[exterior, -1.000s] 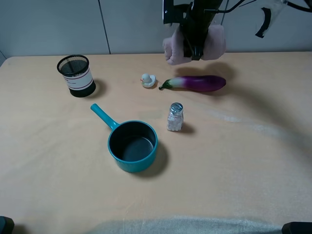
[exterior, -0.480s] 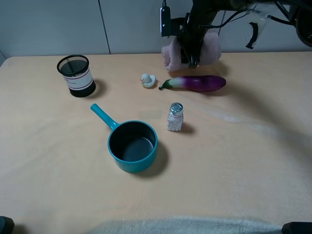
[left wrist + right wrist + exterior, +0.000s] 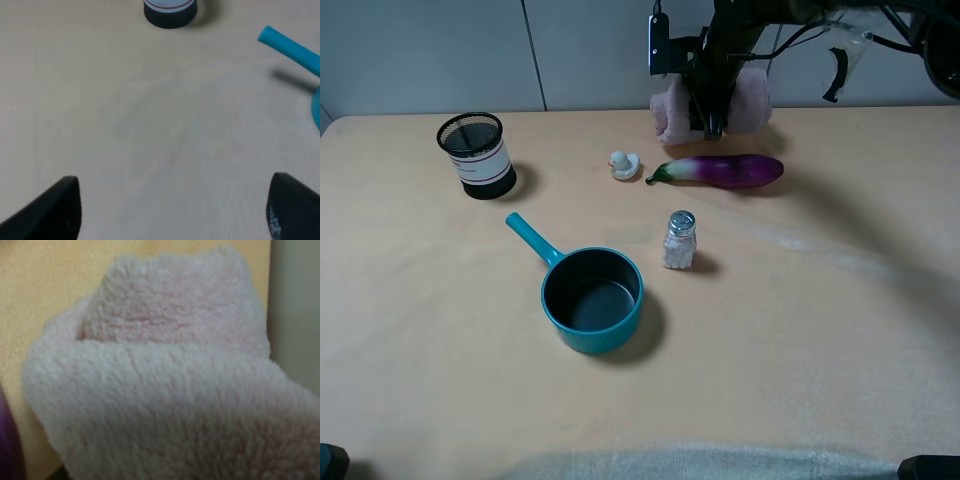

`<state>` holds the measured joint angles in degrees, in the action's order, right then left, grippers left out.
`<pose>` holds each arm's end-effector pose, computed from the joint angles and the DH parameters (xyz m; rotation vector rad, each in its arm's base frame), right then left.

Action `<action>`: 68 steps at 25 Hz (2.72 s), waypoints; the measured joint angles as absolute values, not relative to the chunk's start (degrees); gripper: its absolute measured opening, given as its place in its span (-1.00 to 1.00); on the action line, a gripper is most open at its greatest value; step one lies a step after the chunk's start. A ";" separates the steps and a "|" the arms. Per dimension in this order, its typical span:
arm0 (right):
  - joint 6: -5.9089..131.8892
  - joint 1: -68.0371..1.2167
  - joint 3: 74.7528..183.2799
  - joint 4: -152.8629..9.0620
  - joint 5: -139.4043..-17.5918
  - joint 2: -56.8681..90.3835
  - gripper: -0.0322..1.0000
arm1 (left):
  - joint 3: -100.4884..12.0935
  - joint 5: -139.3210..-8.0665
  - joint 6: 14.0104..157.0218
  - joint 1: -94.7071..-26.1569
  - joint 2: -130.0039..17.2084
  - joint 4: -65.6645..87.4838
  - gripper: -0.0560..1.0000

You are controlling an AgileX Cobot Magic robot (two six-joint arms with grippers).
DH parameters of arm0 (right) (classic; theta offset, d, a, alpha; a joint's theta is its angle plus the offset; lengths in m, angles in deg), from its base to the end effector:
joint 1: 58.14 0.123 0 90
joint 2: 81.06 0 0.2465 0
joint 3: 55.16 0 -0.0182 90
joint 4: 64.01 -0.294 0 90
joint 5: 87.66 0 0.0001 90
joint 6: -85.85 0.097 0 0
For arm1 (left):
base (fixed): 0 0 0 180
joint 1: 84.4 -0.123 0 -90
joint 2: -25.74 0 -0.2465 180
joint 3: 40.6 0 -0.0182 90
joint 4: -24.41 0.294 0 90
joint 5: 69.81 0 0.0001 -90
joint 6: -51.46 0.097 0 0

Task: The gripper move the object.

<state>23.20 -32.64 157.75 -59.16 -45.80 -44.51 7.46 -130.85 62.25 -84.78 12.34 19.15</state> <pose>0.4759 0.2209 0.0979 -1.9194 1.8872 -0.3024 0.0914 -0.0072 0.2847 0.1932 2.1254 0.0027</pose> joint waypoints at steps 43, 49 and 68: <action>34.98 -34.07 157.75 -59.43 -35.76 -38.15 0.16 | 7.46 -130.85 62.25 -84.78 12.34 19.15 0.53; 47.88 -36.83 157.75 -59.60 -30.44 -33.75 0.16 | 7.46 -130.85 62.25 -84.78 12.34 19.15 0.53; 75.21 -57.21 146.26 -59.60 -18.66 -10.12 0.16 | 7.46 -130.85 62.25 -84.78 12.34 19.15 0.53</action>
<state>75.21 -57.21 146.26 -59.60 -18.66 -10.12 7.46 -130.85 62.25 -84.78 12.34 19.15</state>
